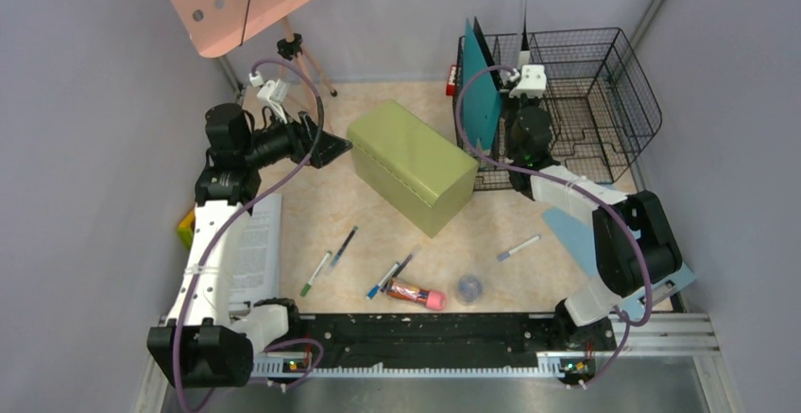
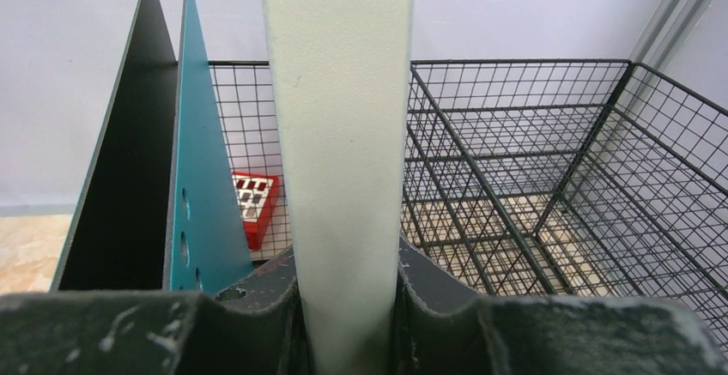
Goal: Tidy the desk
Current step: Place the folder in the storage box.
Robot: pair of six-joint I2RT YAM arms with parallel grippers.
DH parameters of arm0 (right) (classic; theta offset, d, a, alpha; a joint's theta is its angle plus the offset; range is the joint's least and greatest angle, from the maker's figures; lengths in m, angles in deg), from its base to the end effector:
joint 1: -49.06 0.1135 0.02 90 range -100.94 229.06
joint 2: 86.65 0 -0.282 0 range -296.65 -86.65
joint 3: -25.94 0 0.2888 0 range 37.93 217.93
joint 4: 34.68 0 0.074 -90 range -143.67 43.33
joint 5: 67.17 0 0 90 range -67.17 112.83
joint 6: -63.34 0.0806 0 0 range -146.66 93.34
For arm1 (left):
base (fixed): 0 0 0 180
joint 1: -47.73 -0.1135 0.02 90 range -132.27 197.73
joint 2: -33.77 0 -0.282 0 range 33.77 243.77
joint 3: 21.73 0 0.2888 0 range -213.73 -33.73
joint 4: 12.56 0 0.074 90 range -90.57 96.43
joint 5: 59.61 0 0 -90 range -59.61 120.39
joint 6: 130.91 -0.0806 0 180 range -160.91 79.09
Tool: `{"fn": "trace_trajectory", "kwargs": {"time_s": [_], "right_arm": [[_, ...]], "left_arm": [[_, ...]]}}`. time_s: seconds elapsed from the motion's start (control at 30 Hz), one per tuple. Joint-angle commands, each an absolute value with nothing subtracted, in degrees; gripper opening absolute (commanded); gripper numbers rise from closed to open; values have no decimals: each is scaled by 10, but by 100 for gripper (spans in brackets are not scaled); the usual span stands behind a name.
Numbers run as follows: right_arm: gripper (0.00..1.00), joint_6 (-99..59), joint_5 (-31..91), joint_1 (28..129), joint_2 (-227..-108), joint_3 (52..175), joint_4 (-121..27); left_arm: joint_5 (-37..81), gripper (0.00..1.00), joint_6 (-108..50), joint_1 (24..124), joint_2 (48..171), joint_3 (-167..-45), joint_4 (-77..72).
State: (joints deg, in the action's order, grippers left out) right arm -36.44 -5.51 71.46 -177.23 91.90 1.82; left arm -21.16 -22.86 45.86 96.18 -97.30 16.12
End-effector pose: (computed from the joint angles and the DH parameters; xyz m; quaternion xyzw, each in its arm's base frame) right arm 0.4096 0.1274 0.3050 0.0133 0.6397 -0.0706 0.7653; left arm 0.2921 -0.0536 0.3960 0.1352 0.7516 -0.4194 0.4908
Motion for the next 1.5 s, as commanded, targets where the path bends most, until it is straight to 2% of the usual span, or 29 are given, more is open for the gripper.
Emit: {"fn": "trace_trajectory", "kwargs": {"time_s": [0.0,0.5,1.17,1.47], "right_arm": [[0,-373,-33,716,-1749,939,65],[0,-331,10,716,-1684,925,40],[0,-416,33,714,-1789,893,327],[0,-406,49,701,-1827,874,392]], "left_arm": [[-216,99,-232,455,963,-973,135],[-194,98,-305,451,1000,-983,197],[-199,97,-345,451,1008,-955,177],[-201,97,-347,451,1008,-943,173]]}}
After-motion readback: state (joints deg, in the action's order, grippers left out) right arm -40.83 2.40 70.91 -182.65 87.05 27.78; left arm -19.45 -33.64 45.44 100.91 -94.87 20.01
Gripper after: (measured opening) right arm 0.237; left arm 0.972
